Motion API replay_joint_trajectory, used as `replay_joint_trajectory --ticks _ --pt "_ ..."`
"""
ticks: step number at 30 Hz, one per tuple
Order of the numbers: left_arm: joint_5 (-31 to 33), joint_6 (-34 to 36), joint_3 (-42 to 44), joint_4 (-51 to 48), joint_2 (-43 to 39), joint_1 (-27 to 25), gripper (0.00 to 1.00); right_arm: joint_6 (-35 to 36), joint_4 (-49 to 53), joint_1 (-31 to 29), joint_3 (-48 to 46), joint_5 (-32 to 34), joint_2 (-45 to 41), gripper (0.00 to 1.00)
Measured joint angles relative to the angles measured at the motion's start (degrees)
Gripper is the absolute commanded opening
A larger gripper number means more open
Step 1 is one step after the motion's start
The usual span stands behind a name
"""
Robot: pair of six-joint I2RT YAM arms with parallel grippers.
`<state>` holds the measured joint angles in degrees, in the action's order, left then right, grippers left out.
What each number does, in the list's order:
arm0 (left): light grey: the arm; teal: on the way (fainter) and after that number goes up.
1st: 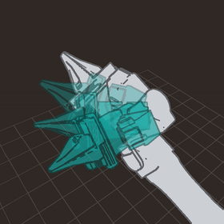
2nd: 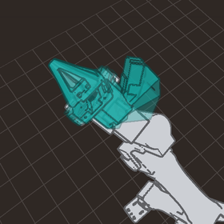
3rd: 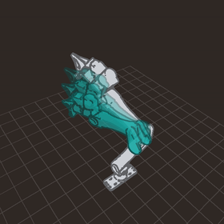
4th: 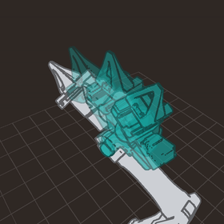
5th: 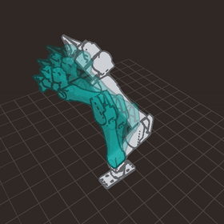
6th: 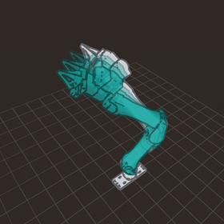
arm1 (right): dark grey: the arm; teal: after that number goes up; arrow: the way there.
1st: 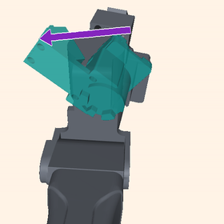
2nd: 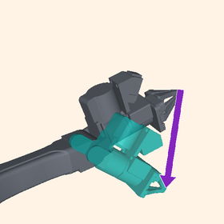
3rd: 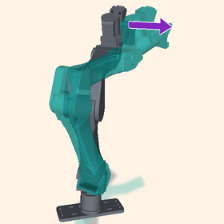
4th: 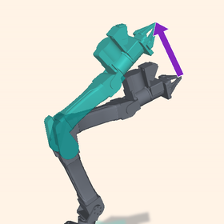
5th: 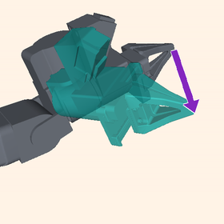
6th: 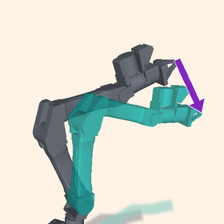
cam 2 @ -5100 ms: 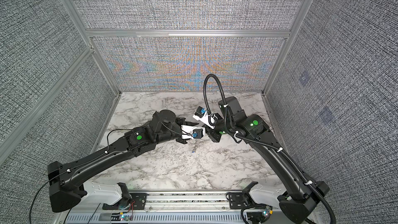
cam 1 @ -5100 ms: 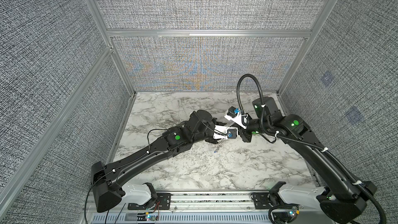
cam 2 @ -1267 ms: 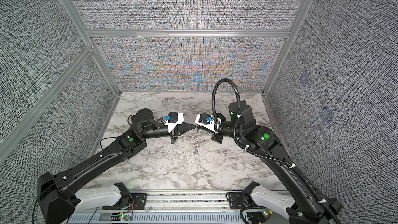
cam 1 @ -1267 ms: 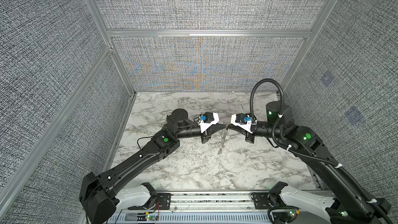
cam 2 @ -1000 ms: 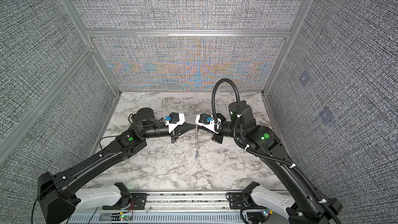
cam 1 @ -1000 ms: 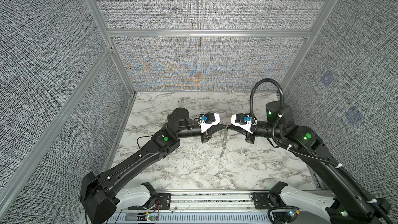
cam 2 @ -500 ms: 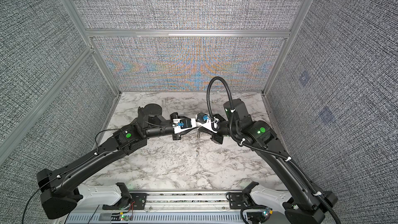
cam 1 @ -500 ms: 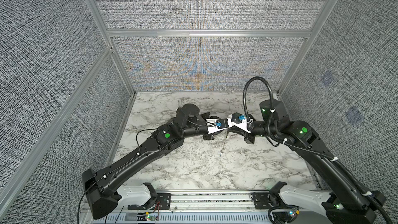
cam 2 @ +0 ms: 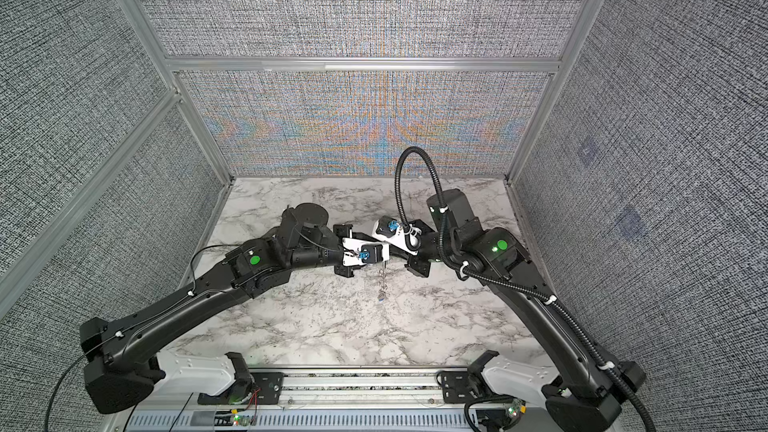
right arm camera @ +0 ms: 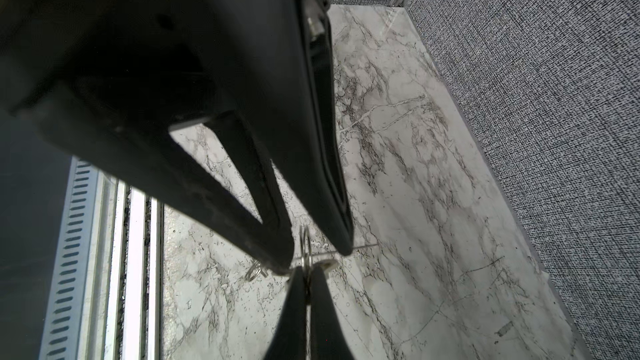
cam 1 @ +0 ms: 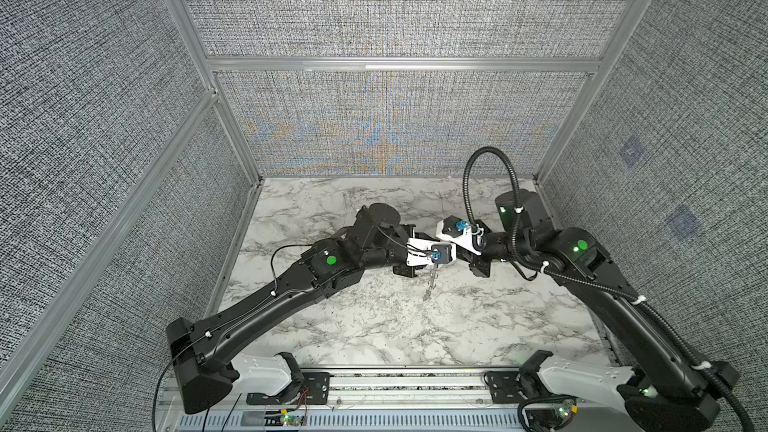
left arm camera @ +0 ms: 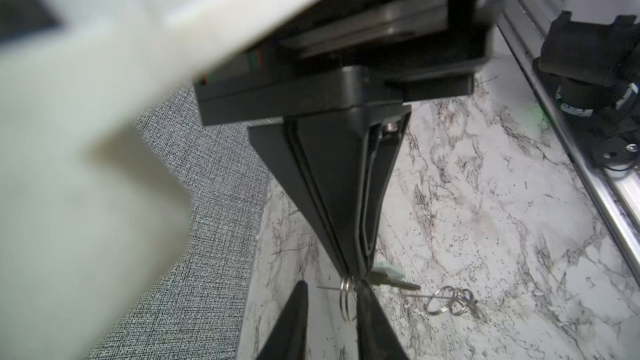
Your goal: Remove the keys from the keyring
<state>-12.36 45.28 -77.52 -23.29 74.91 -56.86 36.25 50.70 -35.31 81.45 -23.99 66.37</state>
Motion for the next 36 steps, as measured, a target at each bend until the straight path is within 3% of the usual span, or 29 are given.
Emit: replay_joint_trajectory --ticks 16,29,36 --pt "1.4 1.22 -2.51 -3.8 2.64 -0.48 0.13 0.09 0.04 0.07 0.0 1.07 0.02 0.0" --pt "2.93 1.22 -3.48 -4.92 3.37 -0.46 0.12 0.5 0.61 0.07 0.0 1.25 0.09 0.0" --pt "2.69 1.18 -3.5 -4.83 3.56 -0.48 0.0 0.98 1.11 0.07 0.0 1.46 0.07 0.0"
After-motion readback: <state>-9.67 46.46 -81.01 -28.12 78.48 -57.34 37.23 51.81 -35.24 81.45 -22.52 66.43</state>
